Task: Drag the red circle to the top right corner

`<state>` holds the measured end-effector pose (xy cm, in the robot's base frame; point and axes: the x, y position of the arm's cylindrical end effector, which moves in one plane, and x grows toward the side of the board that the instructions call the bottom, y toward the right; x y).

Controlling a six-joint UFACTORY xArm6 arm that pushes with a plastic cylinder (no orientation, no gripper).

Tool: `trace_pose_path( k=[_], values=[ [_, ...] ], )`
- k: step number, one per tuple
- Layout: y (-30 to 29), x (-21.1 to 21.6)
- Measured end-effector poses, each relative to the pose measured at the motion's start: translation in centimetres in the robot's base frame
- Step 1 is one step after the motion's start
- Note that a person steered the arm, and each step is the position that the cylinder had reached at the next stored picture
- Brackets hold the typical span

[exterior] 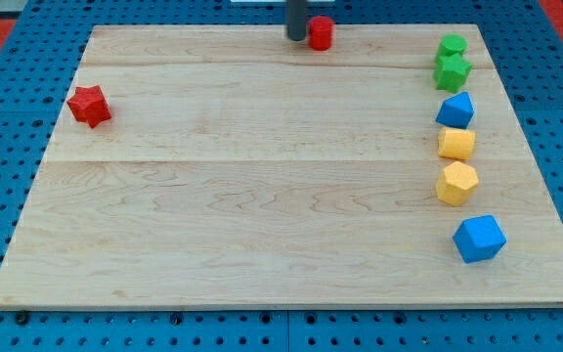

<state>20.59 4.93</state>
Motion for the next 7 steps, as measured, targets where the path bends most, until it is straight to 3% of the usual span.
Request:
trace_pose_path(
  k=[1, 3, 6, 7],
  values=[
    [6.9, 0.0],
    [6.3, -1.4],
    [15.7, -1.5],
    [12.9, -1.1]
  ],
)
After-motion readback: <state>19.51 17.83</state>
